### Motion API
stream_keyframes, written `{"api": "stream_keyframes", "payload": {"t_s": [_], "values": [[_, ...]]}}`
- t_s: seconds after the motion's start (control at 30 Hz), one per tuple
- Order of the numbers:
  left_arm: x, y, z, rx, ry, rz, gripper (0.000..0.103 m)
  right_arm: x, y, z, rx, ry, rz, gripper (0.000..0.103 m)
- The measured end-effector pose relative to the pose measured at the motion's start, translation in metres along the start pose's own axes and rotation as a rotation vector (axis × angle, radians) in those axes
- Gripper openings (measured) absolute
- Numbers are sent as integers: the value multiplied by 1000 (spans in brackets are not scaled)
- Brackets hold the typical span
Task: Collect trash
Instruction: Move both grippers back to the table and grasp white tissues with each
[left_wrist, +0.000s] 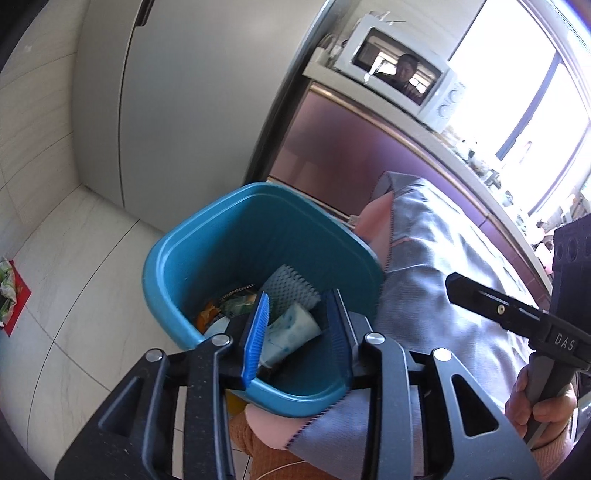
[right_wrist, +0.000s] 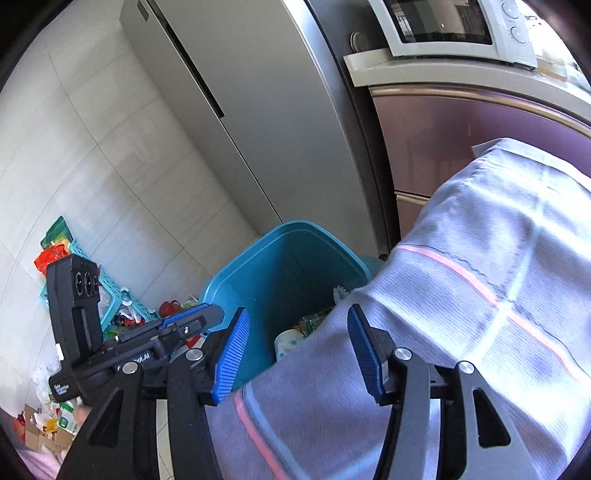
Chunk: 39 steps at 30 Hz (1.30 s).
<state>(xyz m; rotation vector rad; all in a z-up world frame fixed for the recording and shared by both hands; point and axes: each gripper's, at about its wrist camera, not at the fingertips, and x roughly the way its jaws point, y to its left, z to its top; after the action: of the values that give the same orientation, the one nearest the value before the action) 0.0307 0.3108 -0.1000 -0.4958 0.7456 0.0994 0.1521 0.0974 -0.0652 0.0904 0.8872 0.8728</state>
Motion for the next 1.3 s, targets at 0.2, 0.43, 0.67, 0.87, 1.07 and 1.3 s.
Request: {"api": "stream_keyframes", "payload": {"t_s": [0.2,0.43,0.67,0.87,1.07,1.3], "values": [[-8,-34,2,47,-25,-80,39,-39,-13,-16,7,-61,-23,57],[-3,-96,-8,159,3,-191,41,-91,-46,-48,85,-144,-100,57],[11,-164,-26,286,59,-282,42,-153,-90,-83,172,-236,-231,57],[30,-233,-42,405,111,-350,44,-207,-146,-101,281,-317,-355,57],[52,-306,-51,501,152,-413,48,-246,-194,-106,346,-363,-466,57],[83,-387,-61,594,183,-446,53,-260,-243,-97,400,-366,-525,59]]}}
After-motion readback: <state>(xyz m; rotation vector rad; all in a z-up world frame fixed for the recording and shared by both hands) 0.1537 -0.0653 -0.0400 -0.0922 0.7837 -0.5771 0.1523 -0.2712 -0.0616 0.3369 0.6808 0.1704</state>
